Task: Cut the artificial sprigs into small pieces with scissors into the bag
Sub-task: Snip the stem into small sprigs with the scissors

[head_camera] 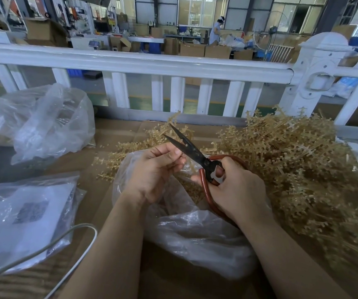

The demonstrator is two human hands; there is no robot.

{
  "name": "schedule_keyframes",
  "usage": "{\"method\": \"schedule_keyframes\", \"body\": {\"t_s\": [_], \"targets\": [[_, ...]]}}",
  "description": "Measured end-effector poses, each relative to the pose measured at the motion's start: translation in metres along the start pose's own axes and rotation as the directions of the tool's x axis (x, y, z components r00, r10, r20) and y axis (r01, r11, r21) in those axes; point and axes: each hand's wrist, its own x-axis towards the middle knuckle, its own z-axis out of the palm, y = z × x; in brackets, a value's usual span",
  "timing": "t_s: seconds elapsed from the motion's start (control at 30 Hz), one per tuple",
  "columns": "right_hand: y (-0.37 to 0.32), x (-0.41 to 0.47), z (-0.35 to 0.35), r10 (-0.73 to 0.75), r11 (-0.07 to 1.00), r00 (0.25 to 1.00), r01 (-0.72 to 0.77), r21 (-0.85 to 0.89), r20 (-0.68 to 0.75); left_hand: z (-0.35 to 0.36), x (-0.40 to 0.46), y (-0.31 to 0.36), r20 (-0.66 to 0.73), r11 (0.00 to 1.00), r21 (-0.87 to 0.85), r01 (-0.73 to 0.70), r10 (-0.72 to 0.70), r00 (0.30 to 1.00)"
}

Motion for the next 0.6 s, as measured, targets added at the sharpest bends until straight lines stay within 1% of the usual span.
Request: {"method": "schedule_keyframes", "body": {"t_s": [0.13,0.23,0.43,0.6], "targets": [[0.0007,-0.0001,0.0005,-0.001,1.000,1.000,0.001,0.000,-0.001,0.0010,0.0000,0.0005,-0.012,1.000,-0.009,0.000,0.000,1.000],[-0.0007,0.0008,-0.0004,0.001,0.999,1.000,-0.002,-0.040,-0.007,0.0008,-0.0003,0.0003,-0.017,1.000,0.007,-0.023,0.023,1.000],[-0.0004,0.0015,0.0012,0.008,0.999,0.999,-0.009,-0.053,-0.035,0.0020,-0.0002,-0.0018,0.032,0.986,0.137,-0.098,0.094,0.995],[-0.0010,0.0003,-0.0011,0.015,0.998,0.999,-0.017,-0.060,-0.037,0.0016,-0.0004,-0.0019,0.073,0.984,0.133,-0.115,0.106,0.992]]}}
